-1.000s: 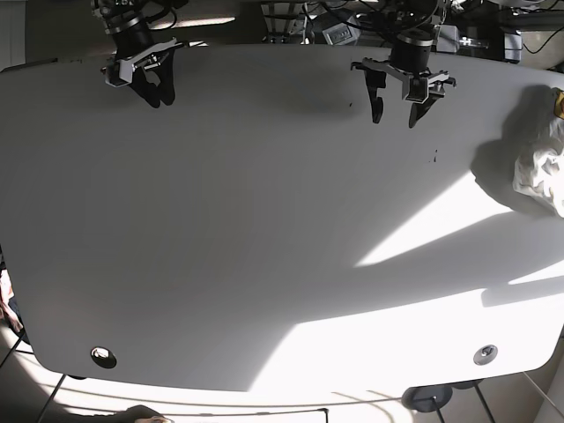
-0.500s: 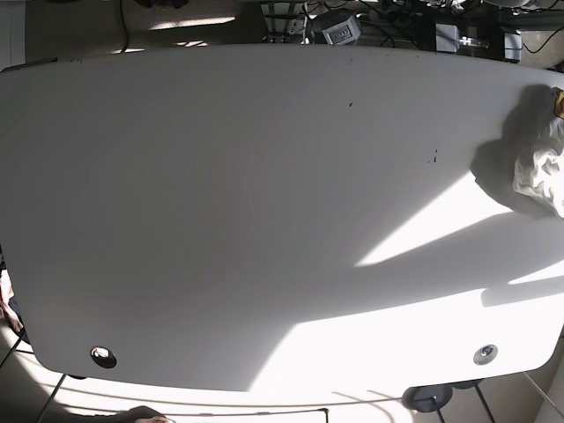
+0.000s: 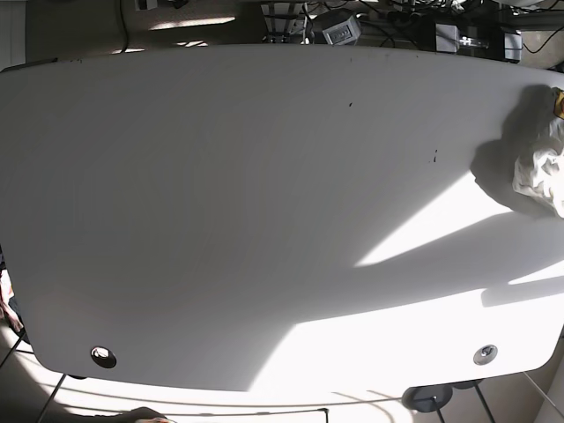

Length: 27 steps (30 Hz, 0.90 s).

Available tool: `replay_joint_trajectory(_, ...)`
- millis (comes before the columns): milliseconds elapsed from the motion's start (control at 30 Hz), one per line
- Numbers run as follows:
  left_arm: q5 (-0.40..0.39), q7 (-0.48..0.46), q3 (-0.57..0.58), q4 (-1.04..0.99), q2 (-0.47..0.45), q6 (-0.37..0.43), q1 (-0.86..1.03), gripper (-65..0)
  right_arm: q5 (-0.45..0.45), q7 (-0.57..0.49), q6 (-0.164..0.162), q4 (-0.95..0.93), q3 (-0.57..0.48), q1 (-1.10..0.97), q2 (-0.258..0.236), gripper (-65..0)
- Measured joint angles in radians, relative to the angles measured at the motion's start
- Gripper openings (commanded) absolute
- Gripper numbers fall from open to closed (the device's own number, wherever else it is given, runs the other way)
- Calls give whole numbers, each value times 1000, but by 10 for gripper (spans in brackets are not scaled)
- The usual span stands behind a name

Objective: Fold the T-shirt properly

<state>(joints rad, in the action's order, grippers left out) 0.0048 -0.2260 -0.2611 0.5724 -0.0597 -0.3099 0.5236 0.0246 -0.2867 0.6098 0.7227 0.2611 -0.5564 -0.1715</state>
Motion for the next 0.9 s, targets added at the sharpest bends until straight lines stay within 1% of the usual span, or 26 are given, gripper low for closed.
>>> replay_joint_trajectory(33, 16, -3, 0, -49, 0, 29, -37, -292, -15, 0, 1, -45, 0, 31, 2, -493)
replay_joint_trajectory(100, 88, -3, 0, -162, -2, 68, -118, -290, -47, -1, 1, -151, 0, 100, 2, -493)
replay_joint_trajectory(167, 135, -6, 0, -245, -2, 113, -173, -289, -61, -1, 0, -240, 0, 159, 3, -493)
replay_joint_trajectory(200, 157, -1, 0, -276, -2, 136, -197, -289, -78, 0, -8, -266, 0, 176, 3, -493)
replay_joint_trajectory(233, 171, 1, 0, -311, -1, 160, -221, -289, -82, -1, -41, -282, 0, 191, 3, -493)
replay_joint_trajectory(267, 186, 1, 0, -367, -2, 191, -259, -287, -109, 0, -92, -293, 0, 207, 2, -493)
replay_joint_trajectory(300, 192, -1, 0, -399, -2, 218, -281, -287, -124, -1, -114, -293, 1, 214, 2, -493)
replay_joint_trajectory(400, 205, 0, -1, -483, -2, 296, -344, -287, -168, 0, -149, -298, 1, 252, 3, -493)
replay_joint_trajectory(467, 205, 11, -1, -498, -2, 303, -364, -287, -186, -1, -182, -298, 1, 264, 6, -491)
replay_joint_trajectory(533, 204, 65, 0, -498, 1, 303, -386, -287, -209, 1, -209, -299, 1, 270, 6, -491)
replay_joint_trajectory(567, 204, 66, -1, -498, 2, 303, -390, -289, -214, 2, -219, -308, 1, 274, 6, -491)
replay_joint_trajectory(700, 205, 68, 0, -498, 2, 303, -390, -290, -228, 3, -221, -388, 1, 318, 5, -491)
replay_joint_trajectory(900, 205, 72, 0, -498, 2, 303, -394, -290, -227, -1, -221, -396, 1, 330, 2, -491)
